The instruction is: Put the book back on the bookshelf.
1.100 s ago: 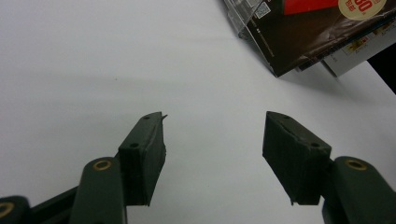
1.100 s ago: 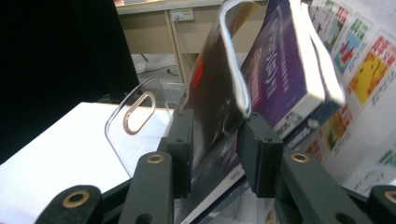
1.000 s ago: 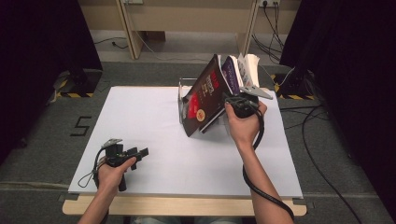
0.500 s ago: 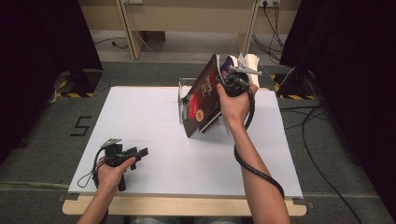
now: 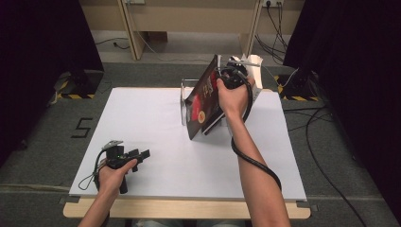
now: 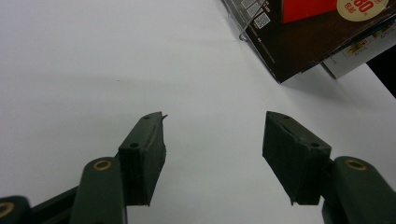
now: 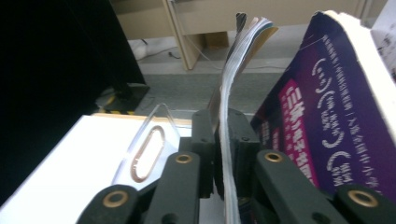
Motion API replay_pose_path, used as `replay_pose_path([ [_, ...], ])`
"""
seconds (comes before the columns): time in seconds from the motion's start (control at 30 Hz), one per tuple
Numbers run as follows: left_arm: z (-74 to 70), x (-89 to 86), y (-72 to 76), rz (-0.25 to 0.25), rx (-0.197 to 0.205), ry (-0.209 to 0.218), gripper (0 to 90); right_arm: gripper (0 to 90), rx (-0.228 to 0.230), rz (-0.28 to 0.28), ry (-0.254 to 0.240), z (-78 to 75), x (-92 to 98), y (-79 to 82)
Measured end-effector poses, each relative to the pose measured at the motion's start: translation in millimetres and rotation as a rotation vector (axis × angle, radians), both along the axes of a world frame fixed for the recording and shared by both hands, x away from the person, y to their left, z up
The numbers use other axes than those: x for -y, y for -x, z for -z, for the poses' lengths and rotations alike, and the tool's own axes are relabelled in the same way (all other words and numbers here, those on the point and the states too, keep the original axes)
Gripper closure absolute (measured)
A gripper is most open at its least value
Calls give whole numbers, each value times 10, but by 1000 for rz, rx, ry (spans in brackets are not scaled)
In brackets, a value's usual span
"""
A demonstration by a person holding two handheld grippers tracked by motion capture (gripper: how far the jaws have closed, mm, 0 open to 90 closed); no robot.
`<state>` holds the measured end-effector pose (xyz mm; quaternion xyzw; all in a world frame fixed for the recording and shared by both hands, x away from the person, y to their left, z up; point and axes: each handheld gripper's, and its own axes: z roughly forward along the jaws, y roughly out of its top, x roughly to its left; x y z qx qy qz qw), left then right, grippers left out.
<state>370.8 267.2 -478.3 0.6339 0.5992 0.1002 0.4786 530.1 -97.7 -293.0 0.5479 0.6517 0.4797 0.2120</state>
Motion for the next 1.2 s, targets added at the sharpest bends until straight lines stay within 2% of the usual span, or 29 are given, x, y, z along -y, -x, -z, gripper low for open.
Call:
replay_pose_path([
  [0.07, 0, 4, 0, 1, -1, 2, 384, 867, 0, -8, -9, -2, -1, -2],
  [0.2, 9, 2, -3, 1, -1, -1, 384, 872, 72, -69, -2, -38, -129, 77],
  [0.27, 10, -3, 0, 1, 0, 0, 384, 872, 114, -88, 20, -99, -222, 130],
  [0.3, 8, -7, 2, 2, -1, 0, 384, 873, 140, -86, 55, -139, -267, 153],
  [0.33, 5, -10, 3, 0, 1, 2, 384, 873, 161, -82, 68, -176, -308, 169],
  [0.4, 0, -18, 2, -2, 3, 1, 384, 873, 186, -74, 84, -235, -367, 178],
  [0.43, 0, -18, 0, -2, 2, 2, 384, 873, 187, -71, 74, -248, -391, 173],
  [0.5, -2, -17, 0, -1, 3, 3, 385, 873, 200, -56, 93, -240, -447, 158],
  [0.6, -7, -18, 2, 2, 7, 5, 385, 872, 182, -62, 90, -139, -546, 112],
  [0.63, -9, -21, 4, 2, 8, 4, 385, 871, 195, -63, 73, -90, -565, 96],
  [0.8, -5, -37, 6, -4, 9, 7, 385, 848, 205, -83, 65, -82, -643, 110],
  [0.93, -5, -25, 6, 2, 5, 6, 385, 731, 176, -145, 8, -61, -631, 126],
  [1.03, -6, -9, 6, 4, 7, 7, 385, 638, 171, -192, -1, -51, -626, 167],
  [1.1, -5, -3, 5, 4, 8, 7, 385, 590, 166, -228, -44, -50, -603, 200],
  [1.2, 2, 0, 1, 6, 4, 2, 385, 531, 167, -260, -66, -44, -576, 247],
])
